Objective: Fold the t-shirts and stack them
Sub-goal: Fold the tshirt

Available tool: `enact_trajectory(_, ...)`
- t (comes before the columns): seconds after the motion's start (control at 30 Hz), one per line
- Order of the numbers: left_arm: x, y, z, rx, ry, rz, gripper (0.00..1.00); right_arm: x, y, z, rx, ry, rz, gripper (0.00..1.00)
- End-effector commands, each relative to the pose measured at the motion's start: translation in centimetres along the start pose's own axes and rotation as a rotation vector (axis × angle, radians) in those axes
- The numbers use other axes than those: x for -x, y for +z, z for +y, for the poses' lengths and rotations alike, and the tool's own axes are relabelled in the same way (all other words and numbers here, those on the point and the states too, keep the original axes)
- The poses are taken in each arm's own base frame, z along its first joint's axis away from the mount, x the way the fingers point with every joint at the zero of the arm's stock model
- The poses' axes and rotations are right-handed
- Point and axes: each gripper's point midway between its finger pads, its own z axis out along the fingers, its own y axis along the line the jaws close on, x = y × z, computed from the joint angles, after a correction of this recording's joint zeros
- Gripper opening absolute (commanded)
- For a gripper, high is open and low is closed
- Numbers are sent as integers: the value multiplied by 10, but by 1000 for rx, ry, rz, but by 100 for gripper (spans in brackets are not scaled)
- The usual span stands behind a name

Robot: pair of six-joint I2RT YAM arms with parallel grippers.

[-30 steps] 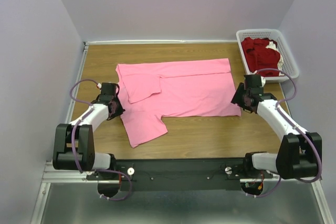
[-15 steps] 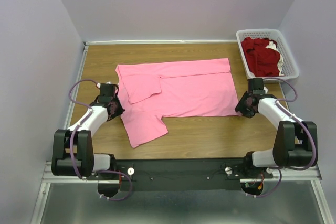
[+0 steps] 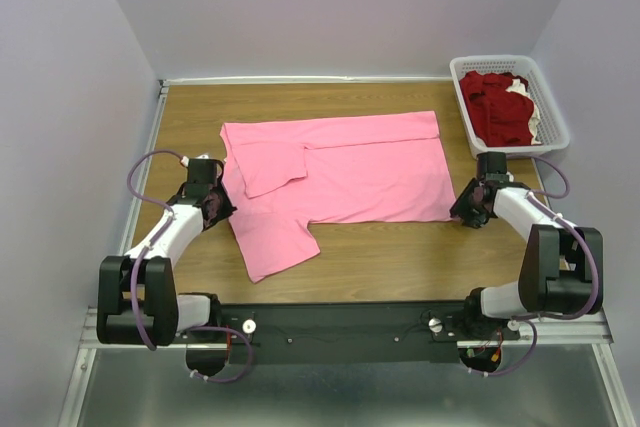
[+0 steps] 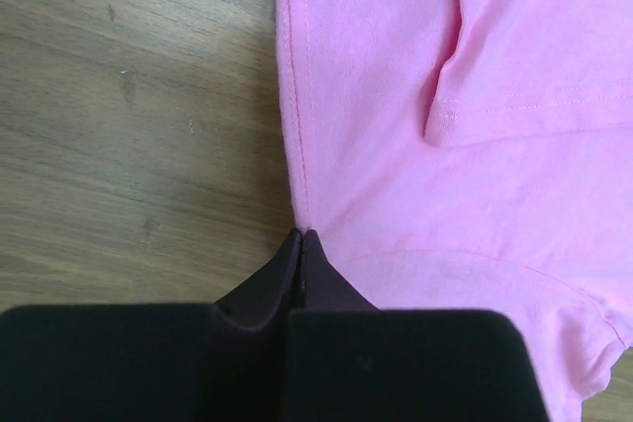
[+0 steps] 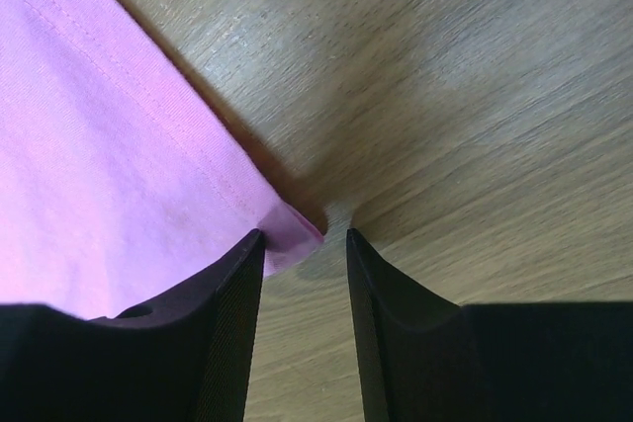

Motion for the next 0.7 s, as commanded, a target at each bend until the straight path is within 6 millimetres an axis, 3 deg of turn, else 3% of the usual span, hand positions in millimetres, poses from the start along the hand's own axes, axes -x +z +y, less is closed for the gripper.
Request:
enact_trajectory(0.0, 12, -7, -3, -10, -12, -27, 0, -23, 9, -11, -27, 11, 78, 44)
enact_trajectory(0.27, 15, -11, -1, -5, -22, -31, 0, -14, 8, -14, -53, -10, 59, 23)
enact_trajectory(0.43, 21, -15, -2, -9, -28, -42, 0, -12, 8, -18, -72, -19, 61, 1)
enact_trajectory(0.67, 20, -21, -6, -33, -25, -36, 0, 0, -4, -15, -63, -32, 48, 1)
